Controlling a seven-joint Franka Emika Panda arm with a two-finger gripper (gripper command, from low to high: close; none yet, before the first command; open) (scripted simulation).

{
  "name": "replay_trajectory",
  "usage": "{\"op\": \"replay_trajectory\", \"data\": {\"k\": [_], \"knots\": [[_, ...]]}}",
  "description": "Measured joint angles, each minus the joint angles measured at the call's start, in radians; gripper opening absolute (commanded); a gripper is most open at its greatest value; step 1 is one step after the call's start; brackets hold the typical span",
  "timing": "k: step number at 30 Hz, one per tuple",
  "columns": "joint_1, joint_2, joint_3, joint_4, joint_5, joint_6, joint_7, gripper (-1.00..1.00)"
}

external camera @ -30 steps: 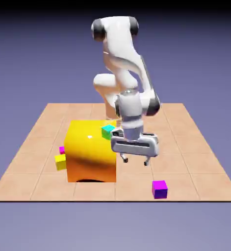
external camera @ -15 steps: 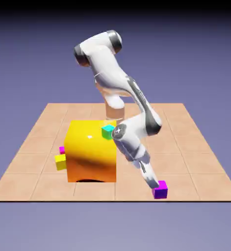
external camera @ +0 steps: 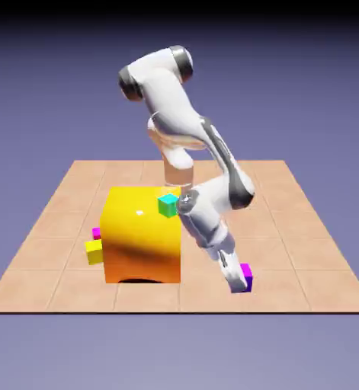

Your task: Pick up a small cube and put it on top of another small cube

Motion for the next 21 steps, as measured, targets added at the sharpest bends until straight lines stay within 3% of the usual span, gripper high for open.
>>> {"op": "replay_trajectory", "data": {"k": [21], "knots": [[-0.104, -0.403, -0.55, 0.093, -0.44, -0.519, -0.915, -1.0]]}}
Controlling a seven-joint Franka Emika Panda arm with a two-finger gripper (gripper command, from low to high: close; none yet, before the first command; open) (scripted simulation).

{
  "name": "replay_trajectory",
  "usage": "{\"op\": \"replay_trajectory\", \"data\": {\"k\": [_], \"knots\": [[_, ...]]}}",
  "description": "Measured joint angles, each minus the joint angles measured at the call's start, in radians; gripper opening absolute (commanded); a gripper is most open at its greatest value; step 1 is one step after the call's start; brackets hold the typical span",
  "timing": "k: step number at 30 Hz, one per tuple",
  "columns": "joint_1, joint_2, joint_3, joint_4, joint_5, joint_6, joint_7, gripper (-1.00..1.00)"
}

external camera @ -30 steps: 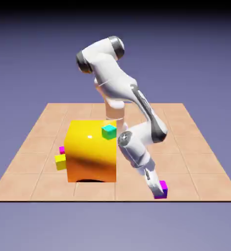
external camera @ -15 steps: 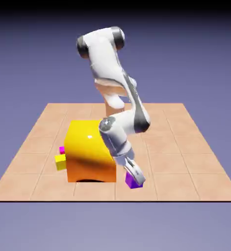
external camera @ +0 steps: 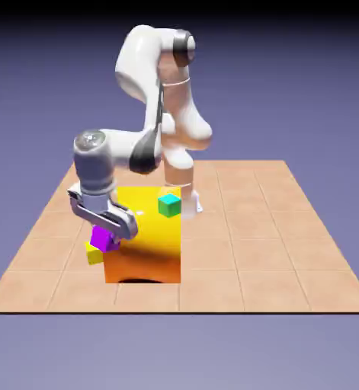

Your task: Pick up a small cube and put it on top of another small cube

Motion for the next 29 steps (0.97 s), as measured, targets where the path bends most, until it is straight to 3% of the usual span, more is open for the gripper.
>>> {"op": "replay_trajectory", "data": {"k": [20, 26, 27, 29], "knots": [[-0.459, -0.21, -0.211, -0.591, 0.867, 0.228, 0.457, -1.0], [-0.428, -0.012, -0.131, -0.585, 1.112, 0.386, 0.327, -1.0], [-0.427, 0.001, -0.126, -0.584, 1.127, 0.396, 0.316, 1.0], [-0.427, 0.001, -0.126, -0.584, 1.126, 0.395, 0.318, 1.0]]}}
